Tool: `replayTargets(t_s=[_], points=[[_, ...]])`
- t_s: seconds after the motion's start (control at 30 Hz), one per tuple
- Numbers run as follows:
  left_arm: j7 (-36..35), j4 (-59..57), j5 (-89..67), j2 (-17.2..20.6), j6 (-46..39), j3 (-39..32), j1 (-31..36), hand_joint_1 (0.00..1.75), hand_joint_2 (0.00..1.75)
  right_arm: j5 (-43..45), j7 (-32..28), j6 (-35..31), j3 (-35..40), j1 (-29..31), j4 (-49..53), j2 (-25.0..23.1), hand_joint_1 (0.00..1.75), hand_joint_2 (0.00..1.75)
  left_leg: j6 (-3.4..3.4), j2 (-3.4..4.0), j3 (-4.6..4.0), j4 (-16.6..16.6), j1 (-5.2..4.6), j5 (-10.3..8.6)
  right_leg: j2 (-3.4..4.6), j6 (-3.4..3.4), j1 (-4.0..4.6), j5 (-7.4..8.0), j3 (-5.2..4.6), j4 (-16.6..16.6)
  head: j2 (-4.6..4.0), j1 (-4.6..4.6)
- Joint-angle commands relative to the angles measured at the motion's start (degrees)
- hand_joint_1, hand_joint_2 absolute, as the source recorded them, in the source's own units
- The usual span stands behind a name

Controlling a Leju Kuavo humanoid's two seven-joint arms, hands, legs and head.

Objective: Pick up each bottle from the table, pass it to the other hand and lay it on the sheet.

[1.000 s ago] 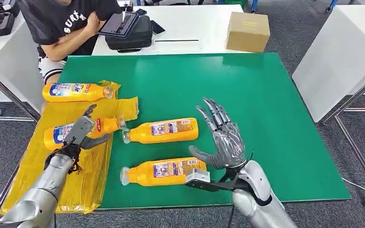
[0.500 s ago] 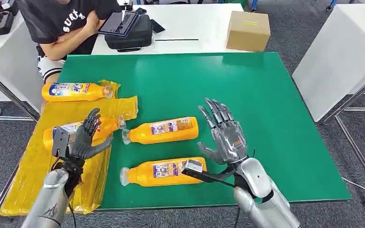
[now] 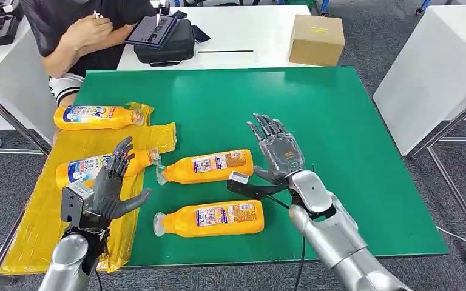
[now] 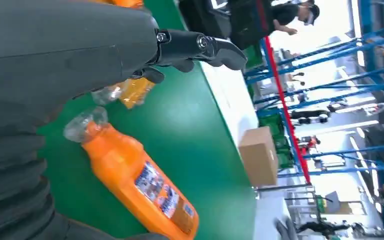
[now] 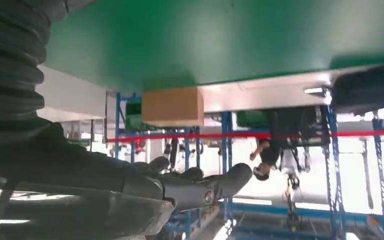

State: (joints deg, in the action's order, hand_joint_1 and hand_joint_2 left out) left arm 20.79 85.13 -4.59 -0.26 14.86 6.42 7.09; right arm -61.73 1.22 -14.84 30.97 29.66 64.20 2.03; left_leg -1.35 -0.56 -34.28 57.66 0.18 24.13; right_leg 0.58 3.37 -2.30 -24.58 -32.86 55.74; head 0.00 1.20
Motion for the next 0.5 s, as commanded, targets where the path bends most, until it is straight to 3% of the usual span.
replayTargets(t_s=[0.03, 0.17, 0.33, 0.5], points=[[-1.4, 4.2, 0.0, -1.5, 0.5, 4.4, 0.6, 0.00, 1.75, 4.3, -1.1, 5.7, 0.7, 10.2, -19.6, -4.5, 0.00, 1.75, 0.06, 0.07, 0.07, 0.1, 0.04, 0.07, -0.01, -0.23, 0.07, -0.03, 0.09, 0.0, 0.00, 0.00], [-1.3, 4.3, 0.3, -1.2, 0.7, 4.8, 0.2, 0.00, 1.75, 5.4, -1.6, 7.7, 1.0, 10.7, -21.4, -4.9, 0.00, 1.75, 0.07, 0.08, 0.10, 0.0, 0.04, 0.05, 0.01, -0.21, 0.07, -0.01, 0.11, 0.0, 0.02, 0.00], [-1.5, 3.5, 0.9, -1.3, 0.2, 5.6, 1.4, 0.00, 1.75, 10.4, -4.2, 15.6, 1.8, 12.4, -23.8, -6.7, 0.00, 1.75, 0.09, 0.13, 0.07, 0.0, 0.04, 0.05, 0.04, -0.27, 0.08, 0.00, 0.06, 0.0, 0.00, 0.00], [-1.5, 3.5, 0.9, -1.3, 0.2, 5.6, 1.4, 0.00, 1.75, 10.4, -4.2, 15.6, 1.8, 12.4, -23.8, -6.7, 0.00, 1.75, 0.06, 0.02, 0.03, 0.0, 0.03, 0.03, -0.04, -0.17, 0.05, -0.02, 0.02, 0.0, 0.00, 0.02]])
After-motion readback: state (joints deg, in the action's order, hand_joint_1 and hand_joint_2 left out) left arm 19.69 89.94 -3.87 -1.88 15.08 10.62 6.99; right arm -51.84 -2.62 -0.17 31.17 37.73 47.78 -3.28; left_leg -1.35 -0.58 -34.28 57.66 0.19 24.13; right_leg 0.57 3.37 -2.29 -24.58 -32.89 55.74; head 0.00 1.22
